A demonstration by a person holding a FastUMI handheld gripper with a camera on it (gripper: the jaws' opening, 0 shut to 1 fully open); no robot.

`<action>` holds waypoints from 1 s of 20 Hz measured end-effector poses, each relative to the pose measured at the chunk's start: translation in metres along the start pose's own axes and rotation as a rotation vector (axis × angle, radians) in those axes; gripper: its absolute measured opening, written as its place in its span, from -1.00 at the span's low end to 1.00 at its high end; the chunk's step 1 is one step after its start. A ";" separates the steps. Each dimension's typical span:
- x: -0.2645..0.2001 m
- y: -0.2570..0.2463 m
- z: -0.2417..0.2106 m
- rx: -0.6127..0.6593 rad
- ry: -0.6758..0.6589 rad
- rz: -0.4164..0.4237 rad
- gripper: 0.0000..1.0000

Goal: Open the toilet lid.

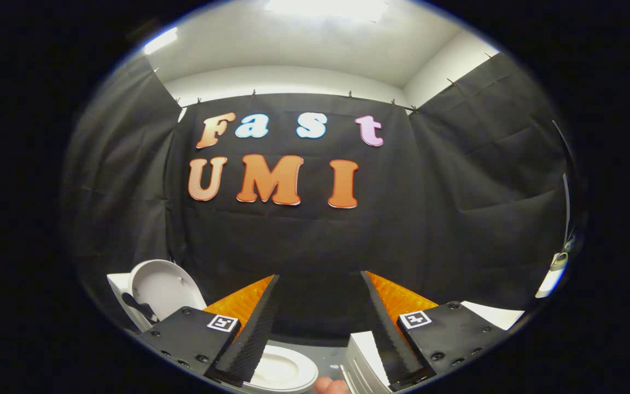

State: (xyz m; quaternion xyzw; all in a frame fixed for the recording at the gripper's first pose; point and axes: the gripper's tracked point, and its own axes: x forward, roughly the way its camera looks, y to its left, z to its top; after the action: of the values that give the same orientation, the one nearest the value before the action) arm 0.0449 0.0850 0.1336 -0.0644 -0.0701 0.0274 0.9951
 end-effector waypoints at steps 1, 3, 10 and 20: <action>-0.006 -0.015 -0.014 0.005 0.022 -0.019 0.84; -0.017 -0.044 -0.039 0.006 0.039 -0.061 0.84; -0.060 -0.124 -0.116 0.010 0.073 -0.274 0.85; -0.059 -0.129 -0.152 -0.010 0.127 -0.323 0.85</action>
State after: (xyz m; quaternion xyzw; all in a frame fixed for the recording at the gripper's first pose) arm 0.0139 -0.0658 -0.0069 -0.0587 -0.0168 -0.1374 0.9886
